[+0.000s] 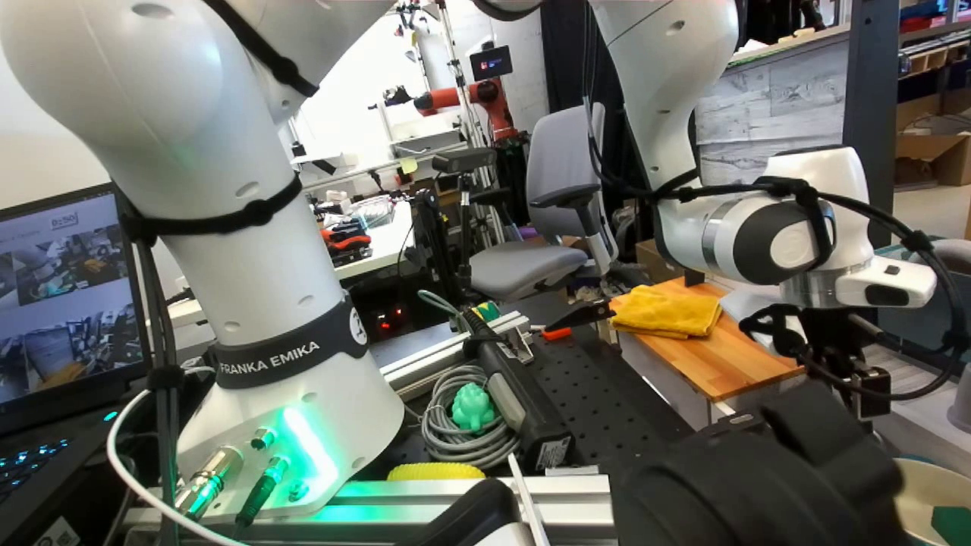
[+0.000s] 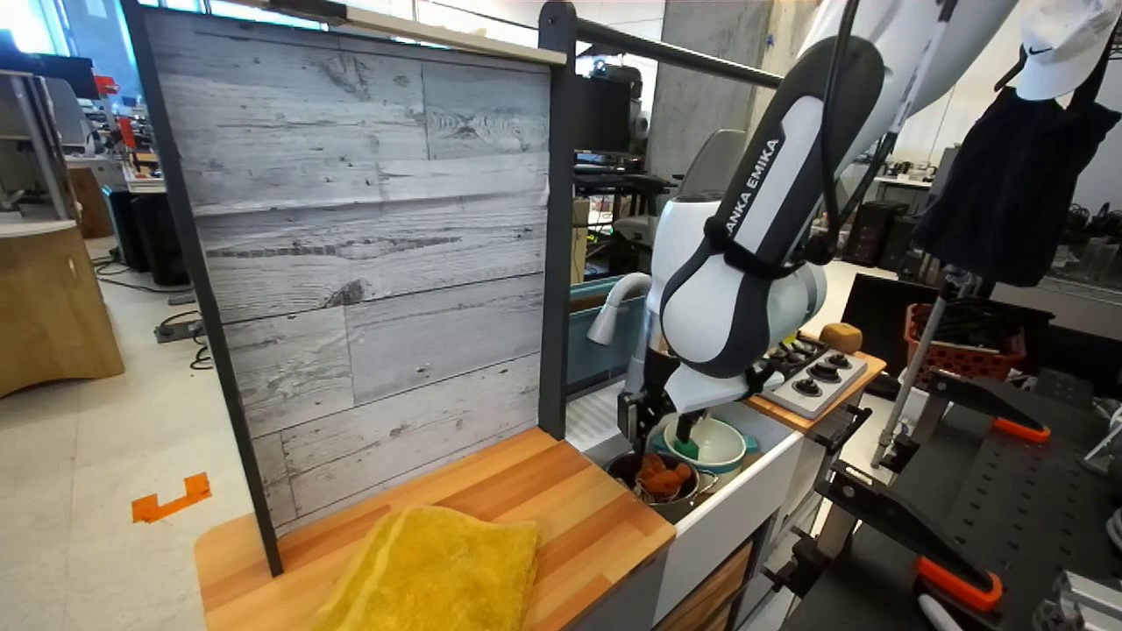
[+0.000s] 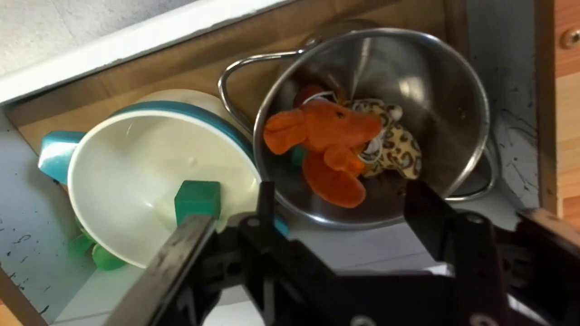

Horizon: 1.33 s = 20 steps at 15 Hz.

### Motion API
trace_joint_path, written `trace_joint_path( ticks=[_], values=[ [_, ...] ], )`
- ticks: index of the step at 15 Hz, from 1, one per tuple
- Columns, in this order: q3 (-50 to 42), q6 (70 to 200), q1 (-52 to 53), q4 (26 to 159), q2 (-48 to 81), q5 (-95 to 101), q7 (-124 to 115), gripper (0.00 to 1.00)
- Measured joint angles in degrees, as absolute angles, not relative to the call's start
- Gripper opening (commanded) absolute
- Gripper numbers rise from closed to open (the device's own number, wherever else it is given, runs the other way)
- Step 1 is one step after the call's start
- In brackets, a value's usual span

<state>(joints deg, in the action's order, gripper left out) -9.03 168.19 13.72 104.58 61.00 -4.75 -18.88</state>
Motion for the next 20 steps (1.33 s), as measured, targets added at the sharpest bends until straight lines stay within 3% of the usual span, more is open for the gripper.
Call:
trace_joint_path(
  ticks=[1,10,15,20],
  values=[
    [-9.04,168.19,13.72,104.07,61.72,-4.75,-18.88,1.00],
    [-10.82,168.87,14.91,101.17,65.48,-4.75,-18.91,1.00],
    [-13.76,171.46,14.37,109.09,56.24,-3.33,-12.81,1.00],
    [-17.00,165.13,10.13,109.14,48.77,-2.20,-11.03,1.00]
  ],
)
